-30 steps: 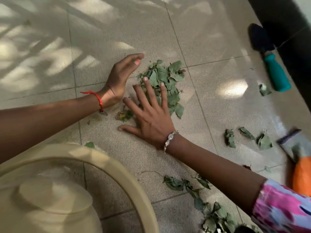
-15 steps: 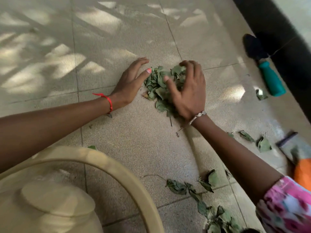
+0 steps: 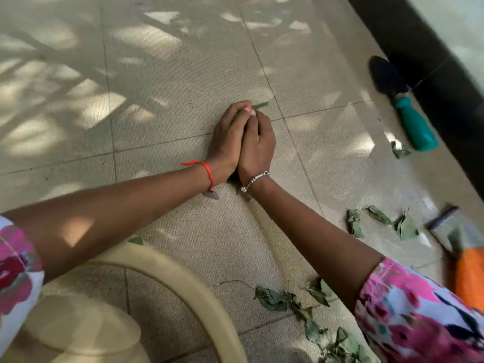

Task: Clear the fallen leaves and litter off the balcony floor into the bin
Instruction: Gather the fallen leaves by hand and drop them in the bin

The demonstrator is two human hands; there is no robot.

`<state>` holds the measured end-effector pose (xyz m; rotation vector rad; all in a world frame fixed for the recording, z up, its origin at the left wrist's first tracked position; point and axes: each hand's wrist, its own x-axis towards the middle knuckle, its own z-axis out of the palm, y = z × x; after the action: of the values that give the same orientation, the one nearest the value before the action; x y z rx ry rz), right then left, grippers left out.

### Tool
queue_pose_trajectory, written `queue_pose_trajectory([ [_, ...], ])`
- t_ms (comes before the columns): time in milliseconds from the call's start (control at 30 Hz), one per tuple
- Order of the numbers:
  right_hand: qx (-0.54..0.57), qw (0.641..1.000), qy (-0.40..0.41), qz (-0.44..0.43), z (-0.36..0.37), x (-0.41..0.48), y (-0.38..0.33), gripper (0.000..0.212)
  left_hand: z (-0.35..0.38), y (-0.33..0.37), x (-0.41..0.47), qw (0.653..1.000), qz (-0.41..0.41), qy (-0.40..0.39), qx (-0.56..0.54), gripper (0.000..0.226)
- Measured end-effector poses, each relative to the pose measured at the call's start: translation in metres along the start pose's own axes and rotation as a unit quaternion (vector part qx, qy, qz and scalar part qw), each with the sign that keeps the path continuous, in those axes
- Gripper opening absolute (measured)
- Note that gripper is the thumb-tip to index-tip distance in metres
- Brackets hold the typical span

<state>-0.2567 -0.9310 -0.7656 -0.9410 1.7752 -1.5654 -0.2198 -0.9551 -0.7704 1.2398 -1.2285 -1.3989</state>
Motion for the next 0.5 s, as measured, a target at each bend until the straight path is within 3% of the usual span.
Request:
queue_pose_trajectory([
  [100, 0.115, 0.991, 0.014, 0.069, 0.004, 0.001, -0.01, 0.022, -0.002, 0.007, 0.004, 0.986, -0.074, -0.012, -0.146, 0.02],
  [200, 0.16, 0.984, 0.022, 0.079, 0.008, 0.002, -0.02, 0.03, -0.004, 0.017, 0.0, 0.956, -0.139, -0.01, -0.259, 0.035],
  [333, 0.102, 0.995, 0.008, 0.014, 0.007, 0.001, -0.029, 0.003, -0.006, 0.031, -0.008, 0.938, -0.162, -0.028, -0.304, 0.035],
  [500, 0.018, 1.0, -0.007, 0.003, 0.008, 0.0, -0.029, 0.023, -0.008, 0.039, -0.022, 0.92, -0.195, -0.018, -0.339, 0.034],
])
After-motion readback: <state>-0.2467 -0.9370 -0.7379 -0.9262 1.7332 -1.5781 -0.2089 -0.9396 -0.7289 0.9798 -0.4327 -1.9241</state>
